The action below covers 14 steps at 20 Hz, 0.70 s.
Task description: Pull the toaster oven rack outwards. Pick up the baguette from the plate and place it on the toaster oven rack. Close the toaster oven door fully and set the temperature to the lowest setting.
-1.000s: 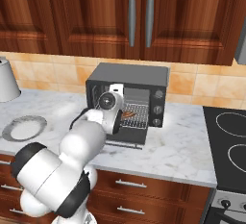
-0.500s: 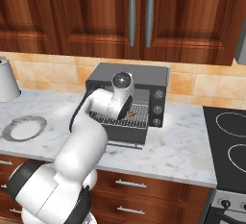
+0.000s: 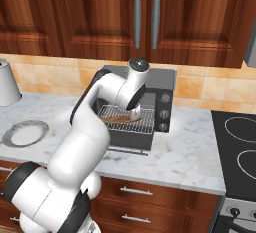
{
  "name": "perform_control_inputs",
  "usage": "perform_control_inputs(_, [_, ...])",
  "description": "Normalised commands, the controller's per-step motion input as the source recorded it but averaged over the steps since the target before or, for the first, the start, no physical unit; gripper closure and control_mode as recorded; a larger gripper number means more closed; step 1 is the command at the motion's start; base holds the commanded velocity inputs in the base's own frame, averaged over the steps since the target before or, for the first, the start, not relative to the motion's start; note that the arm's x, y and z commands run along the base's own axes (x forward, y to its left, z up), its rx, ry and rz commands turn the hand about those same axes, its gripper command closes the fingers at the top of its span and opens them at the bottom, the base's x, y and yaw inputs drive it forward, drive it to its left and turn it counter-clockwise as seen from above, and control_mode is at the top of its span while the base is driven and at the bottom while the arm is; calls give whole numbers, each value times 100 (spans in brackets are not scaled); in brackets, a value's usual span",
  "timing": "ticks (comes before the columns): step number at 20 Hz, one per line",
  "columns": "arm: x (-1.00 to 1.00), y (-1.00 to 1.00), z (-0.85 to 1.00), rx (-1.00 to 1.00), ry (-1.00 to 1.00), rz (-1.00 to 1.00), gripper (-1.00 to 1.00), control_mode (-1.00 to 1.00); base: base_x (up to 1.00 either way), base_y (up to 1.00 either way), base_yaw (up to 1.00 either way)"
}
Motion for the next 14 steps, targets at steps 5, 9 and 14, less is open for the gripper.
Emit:
perform_control_inputs(5, [-73,-8,3,0,0,30,-100,-100,0,0,0])
perform_control_inputs(9, [-75,1,0,-3,-4,24,-100,-100,0,0,0])
perform_control_inputs(14, [-43,28,0,-16,0,7,-100,-100,0,0,0])
